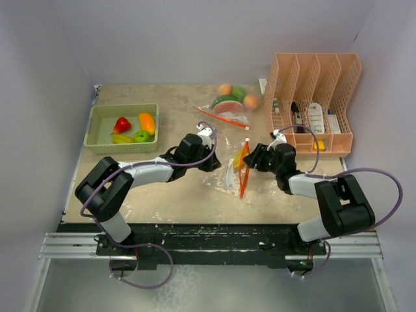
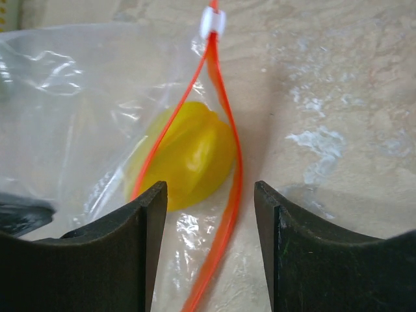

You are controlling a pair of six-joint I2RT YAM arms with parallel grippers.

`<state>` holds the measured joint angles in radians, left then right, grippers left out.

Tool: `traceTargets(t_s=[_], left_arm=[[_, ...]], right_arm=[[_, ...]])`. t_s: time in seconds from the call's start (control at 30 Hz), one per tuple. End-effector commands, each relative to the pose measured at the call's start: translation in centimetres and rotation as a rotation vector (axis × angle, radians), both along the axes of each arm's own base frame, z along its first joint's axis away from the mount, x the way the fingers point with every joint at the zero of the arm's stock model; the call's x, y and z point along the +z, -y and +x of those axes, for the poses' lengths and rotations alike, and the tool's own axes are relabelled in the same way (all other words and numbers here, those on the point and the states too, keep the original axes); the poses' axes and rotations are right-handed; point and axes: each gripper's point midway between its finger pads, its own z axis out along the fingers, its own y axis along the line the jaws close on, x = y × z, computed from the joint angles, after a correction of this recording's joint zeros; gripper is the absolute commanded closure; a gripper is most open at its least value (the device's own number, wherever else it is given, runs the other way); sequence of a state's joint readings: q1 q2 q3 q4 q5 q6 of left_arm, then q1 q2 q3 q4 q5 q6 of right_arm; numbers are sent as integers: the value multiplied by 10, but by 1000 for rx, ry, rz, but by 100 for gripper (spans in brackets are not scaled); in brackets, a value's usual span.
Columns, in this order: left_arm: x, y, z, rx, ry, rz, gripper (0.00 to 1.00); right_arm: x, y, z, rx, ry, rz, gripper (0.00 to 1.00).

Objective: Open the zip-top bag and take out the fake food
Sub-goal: Pick up the fake fruit from the zipper food storage bag.

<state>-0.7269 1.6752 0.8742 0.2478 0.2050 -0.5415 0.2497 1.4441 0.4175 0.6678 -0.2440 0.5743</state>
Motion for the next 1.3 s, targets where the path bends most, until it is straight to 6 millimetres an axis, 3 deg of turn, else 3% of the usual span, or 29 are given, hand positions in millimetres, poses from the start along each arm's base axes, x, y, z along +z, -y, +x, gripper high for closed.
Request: traceTargets(t_s=[0.0,0.2,0.43,0.83,1.1,1.27], left_arm=[[18,9,9,7,26,-47,100],[16,8,8,5,22,-42,100],[14,9,9,3,19,-40,100],[5,11,5,-13,-3,-44,100],[1,14,2,-32,-15,-49,100],[-2,16,2,-41,-24,-53,100]], right_arm=[[-16,14,8,-56,-41,-120,41],[-17,-3,11,-30,-41,-153,41],[6,-30,10,28,19,-140,37],[31,-44,18,67,86,-113,31],[33,-52,28,85,82,-146,31],[22,-51,30,75,45,-197,32]])
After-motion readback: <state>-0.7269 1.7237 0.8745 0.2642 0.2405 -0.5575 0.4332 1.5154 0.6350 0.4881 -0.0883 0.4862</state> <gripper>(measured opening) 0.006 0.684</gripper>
